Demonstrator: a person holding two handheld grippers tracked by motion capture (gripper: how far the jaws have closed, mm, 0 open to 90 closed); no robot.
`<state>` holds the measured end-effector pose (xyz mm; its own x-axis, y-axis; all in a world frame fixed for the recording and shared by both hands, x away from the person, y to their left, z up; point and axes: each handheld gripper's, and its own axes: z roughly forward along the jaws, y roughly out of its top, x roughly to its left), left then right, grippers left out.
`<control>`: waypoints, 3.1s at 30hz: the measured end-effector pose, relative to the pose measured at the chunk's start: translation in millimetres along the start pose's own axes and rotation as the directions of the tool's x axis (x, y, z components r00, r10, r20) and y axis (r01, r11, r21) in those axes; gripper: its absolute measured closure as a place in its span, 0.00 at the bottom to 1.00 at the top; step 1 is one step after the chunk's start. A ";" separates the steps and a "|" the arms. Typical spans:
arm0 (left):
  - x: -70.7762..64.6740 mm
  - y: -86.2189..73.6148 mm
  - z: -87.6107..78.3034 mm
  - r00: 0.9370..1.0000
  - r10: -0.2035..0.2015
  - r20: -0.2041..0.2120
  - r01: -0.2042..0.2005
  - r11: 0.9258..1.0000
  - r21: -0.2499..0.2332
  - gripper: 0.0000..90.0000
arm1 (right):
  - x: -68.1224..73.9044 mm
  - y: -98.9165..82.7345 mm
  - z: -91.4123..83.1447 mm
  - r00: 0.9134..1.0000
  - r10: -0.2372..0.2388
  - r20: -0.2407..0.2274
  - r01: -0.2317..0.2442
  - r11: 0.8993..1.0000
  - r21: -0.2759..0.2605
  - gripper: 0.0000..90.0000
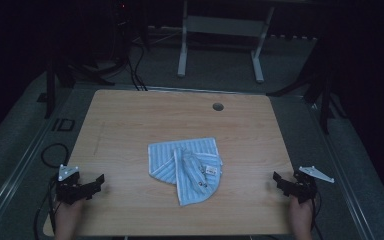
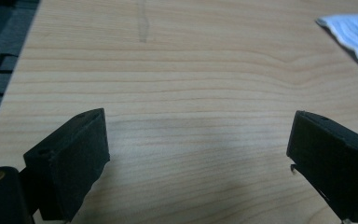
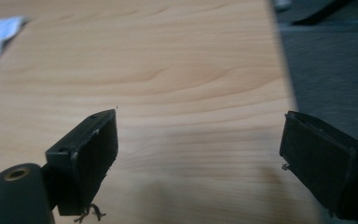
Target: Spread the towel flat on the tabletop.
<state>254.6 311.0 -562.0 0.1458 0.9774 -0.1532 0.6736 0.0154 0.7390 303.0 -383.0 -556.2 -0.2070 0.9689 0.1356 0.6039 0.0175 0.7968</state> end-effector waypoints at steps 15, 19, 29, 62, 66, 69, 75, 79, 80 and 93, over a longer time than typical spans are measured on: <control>4.0 21.4 -6.0 0.982 0.189 0.026 -0.190 0.950 0.247 0.06 | -0.6 12.1 2.2 0.976 -0.164 -0.144 0.194 0.954 0.227 0.12; -2.0 24.8 -7.9 0.966 0.256 0.035 -0.253 0.912 0.323 0.06 | 2.6 17.6 -1.2 0.964 -0.221 -0.147 0.258 0.910 0.323 0.13; -17.0 32.6 -12.8 0.937 0.347 0.036 -0.321 0.818 0.478 0.06 | 25.7 43.6 -11.2 0.875 -0.400 -0.272 0.483 0.736 0.474 0.14; -21.3 31.8 -20.4 0.912 0.383 0.147 -0.357 0.562 0.746 0.04 | 36.5 58.7 -0.6 0.767 -0.437 -0.469 0.607 0.260 0.751 0.16; -27.3 32.2 -17.4 0.908 0.382 0.173 -0.377 0.563 0.736 0.05 | 38.7 63.0 3.7 0.755 -0.449 -0.477 0.624 0.269 0.734 0.16; -34.7 35.1 -14.7 0.901 0.387 0.196 -0.401 0.573 0.715 0.05 | 45.1 64.1 6.4 0.724 -0.472 -0.503 0.659 0.254 0.708 0.16; -58.0 39.2 -3.6 0.881 0.399 0.253 -0.455 0.571 0.683 0.05 | 68.2 68.5 11.8 0.653 -0.473 -0.592 0.742 0.242 0.625 0.18; -73.8 40.6 6.5 0.862 0.419 0.287 -0.492 0.549 0.676 0.05 | 82.9 74.7 20.0 0.593 -0.488 -0.641 0.795 0.225 0.564 0.30; -77.7 41.0 8.5 0.859 0.420 0.292 -0.497 0.548 0.673 0.05 | 85.7 76.4 22.0 0.586 -0.491 -0.645 0.800 0.223 0.557 0.37; -125.9 55.5 29.2 0.800 0.470 0.374 -0.591 0.508 0.627 0.05 | 121.9 93.1 48.3 0.520 -0.534 -0.667 0.845 0.203 0.495 0.44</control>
<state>294.8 182.6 -520.8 0.7037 0.7102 -0.0206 0.7101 -0.7020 0.0541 371.2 -251.4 -494.0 -0.9434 0.3294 0.0378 0.3290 0.9442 -0.0153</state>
